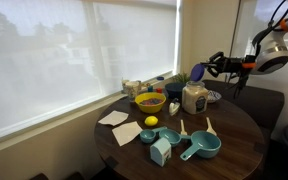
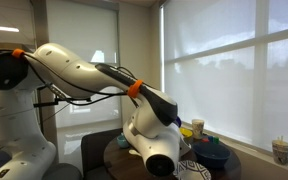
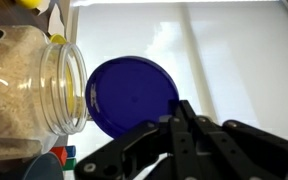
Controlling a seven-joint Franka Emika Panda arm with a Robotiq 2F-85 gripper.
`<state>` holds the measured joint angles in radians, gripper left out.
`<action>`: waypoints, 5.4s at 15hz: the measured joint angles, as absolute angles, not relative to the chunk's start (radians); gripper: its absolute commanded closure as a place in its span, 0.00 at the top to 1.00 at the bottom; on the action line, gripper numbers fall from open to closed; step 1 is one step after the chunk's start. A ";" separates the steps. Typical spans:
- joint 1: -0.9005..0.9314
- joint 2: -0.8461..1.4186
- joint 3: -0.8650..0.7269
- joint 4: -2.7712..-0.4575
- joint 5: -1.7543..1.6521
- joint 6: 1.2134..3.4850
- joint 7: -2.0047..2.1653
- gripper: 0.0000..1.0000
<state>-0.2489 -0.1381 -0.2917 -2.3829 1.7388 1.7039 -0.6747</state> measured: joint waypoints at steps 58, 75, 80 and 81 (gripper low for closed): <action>-0.283 -0.155 -0.292 -2.363 1.673 1.642 -0.519 0.01; -0.246 -0.336 -0.143 -2.154 0.986 1.600 -0.042 0.01; -0.226 -0.336 -0.130 -2.124 0.742 1.516 0.018 0.01; -0.221 -0.336 -0.129 -2.119 0.694 1.496 0.026 0.01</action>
<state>-0.2215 -0.3360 -0.1293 -2.1191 0.6938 1.4959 0.0259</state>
